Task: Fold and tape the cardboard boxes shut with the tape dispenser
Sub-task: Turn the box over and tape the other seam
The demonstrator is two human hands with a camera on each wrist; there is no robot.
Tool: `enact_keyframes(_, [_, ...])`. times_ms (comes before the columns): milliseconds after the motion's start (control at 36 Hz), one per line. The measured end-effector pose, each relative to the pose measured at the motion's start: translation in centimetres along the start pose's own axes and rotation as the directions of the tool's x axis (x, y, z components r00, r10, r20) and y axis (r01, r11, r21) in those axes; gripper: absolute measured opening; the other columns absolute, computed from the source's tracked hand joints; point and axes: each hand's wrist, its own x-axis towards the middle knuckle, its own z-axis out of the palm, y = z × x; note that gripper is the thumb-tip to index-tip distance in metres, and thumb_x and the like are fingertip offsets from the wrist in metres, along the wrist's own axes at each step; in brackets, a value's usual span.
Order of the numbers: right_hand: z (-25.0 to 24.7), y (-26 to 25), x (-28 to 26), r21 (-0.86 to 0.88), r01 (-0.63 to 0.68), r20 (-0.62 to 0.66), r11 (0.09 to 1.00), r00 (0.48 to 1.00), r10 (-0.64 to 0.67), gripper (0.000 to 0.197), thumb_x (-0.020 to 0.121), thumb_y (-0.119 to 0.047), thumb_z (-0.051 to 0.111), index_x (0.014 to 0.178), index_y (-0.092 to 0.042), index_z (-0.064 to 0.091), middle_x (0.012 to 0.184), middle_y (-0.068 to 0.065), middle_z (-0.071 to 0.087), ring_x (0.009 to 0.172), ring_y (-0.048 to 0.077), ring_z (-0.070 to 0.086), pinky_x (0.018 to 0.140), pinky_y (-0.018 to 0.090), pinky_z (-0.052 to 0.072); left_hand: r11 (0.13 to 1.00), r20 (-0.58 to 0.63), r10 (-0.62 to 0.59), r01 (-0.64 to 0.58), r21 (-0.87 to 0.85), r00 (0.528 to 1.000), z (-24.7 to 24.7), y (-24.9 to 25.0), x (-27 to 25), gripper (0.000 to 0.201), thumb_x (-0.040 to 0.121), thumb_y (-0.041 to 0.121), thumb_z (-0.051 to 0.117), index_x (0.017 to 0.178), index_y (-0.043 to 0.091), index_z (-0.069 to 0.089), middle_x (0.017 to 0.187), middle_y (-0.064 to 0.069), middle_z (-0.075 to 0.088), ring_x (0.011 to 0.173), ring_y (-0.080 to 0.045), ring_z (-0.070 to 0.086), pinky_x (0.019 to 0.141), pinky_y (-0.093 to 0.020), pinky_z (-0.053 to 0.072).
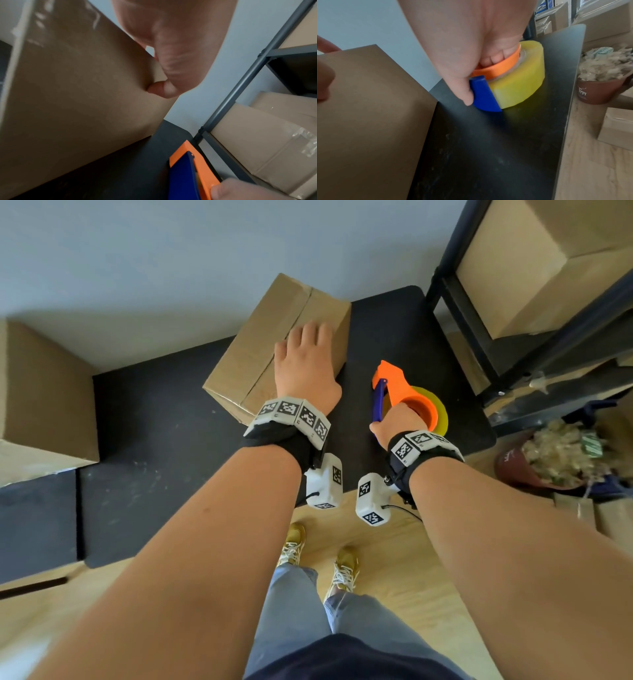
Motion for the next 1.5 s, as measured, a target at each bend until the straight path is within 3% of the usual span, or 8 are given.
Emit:
enact_keyframes(83, [-0.1,0.0,-0.2,0.059,0.036,0.035,0.998,0.999,-0.039,0.037,0.096,-0.036,0.056,0.113,-0.004,0.060,0.102,0.013,0.063,0.098,0.030,0.063,0.084,0.036,0.049,0.999,-0.012,-0.022,0.022,0.029,1.000,-0.3,-0.2,-0.2,0.057,0.063,0.008,0.054,0.119,0.016,0.048,0.117,0.000,0.049,0.110,-0.024,0.046,0.094,-0.037,0.035])
enact_keyframes(278, [-1.8,-0.7,-2.2,0.094,-0.034,0.095,0.995,0.995,0.025,0.040,0.094,-0.043,0.058,0.076,-0.009,0.045,0.067,0.005,0.048,0.056,0.018,0.045,0.063,0.032,0.040,0.994,-0.105,-0.058,0.067,0.088,0.993,-0.7,-1.7,-1.5,0.032,0.087,0.034,0.055,0.113,0.015,0.053,0.113,-0.001,0.054,0.106,-0.026,0.049,0.086,-0.039,0.035])
enact_keyframes(472, [-4.1,-1.3,-3.7,0.425,0.002,0.052,0.905,0.998,-0.026,0.032,0.093,-0.036,0.046,0.072,-0.012,0.049,0.079,0.010,0.054,0.075,0.028,0.052,0.070,0.033,0.039,0.994,-0.082,-0.024,0.032,0.101,0.996,-1.7,-3.4,-3.0,0.030,0.084,0.021,0.060,0.113,0.015,0.059,0.112,-0.006,0.055,0.104,-0.031,0.050,0.085,-0.041,0.038])
enact_keyframes(778, [-7.6,-2.8,-6.4,0.625,0.052,-0.053,0.778,0.998,-0.024,0.072,0.089,-0.064,0.051,0.123,0.001,0.055,0.111,0.014,0.061,0.091,0.027,0.054,0.074,0.032,0.036,0.990,0.130,-0.126,0.134,-0.050,0.983,-4.7,-3.5,-1.9,0.030,0.093,0.028,0.042,0.113,0.015,0.059,0.118,-0.009,0.051,0.111,-0.029,0.045,0.089,-0.040,0.040])
enact_keyframes(889, [-9.1,-2.5,-7.3,0.685,0.093,-0.126,0.723,0.992,-0.009,0.068,0.084,-0.065,0.058,0.113,-0.003,0.060,0.102,0.011,0.062,0.084,0.023,0.054,0.071,0.031,0.037,0.955,0.211,-0.130,0.180,-0.236,0.969,-6.5,-3.9,-0.8,0.030,0.098,0.019,0.037,0.110,0.007,0.062,0.115,-0.013,0.062,0.106,-0.029,0.056,0.088,-0.037,0.044])
enact_keyframes(1139, [-12.1,-1.5,-10.3,0.674,0.276,-0.206,0.686,0.961,-0.185,0.047,0.086,-0.057,0.061,0.080,-0.011,0.068,0.098,0.021,0.068,0.085,0.030,0.060,0.077,0.039,0.044,0.371,0.528,-0.239,0.579,-0.726,0.815,-9.4,-2.9,0.6,0.031,0.098,0.029,0.042,0.080,0.010,0.058,0.085,-0.007,0.062,0.064,-0.021,0.055,0.062,-0.027,0.043])
enact_keyframes(1278, [-12.1,-1.0,-11.2,0.676,0.278,-0.179,0.682,0.960,-0.215,0.068,0.083,-0.063,0.060,0.111,-0.002,0.068,0.089,0.008,0.059,0.068,0.018,0.053,0.060,0.024,0.041,0.278,0.606,-0.214,0.643,-0.714,0.766,-9.4,-2.5,0.1,0.044,0.098,0.047,0.041,0.089,0.010,0.061,0.084,-0.008,0.072,0.075,-0.026,0.068,0.077,-0.035,0.052])
enact_keyframes(1500, [-12.2,0.1,-11.9,0.721,0.287,-0.154,0.630,0.954,-0.258,0.057,0.085,-0.060,0.061,0.099,-0.005,0.069,0.090,0.011,0.068,0.072,0.019,0.058,0.063,0.026,0.041,0.188,0.662,-0.167,0.682,-0.706,0.731,-9.6,-2.4,-0.2,0.029,0.094,0.041,0.054,0.093,0.013,0.062,0.081,-0.004,0.070,0.077,-0.023,0.065,0.084,-0.036,0.047])
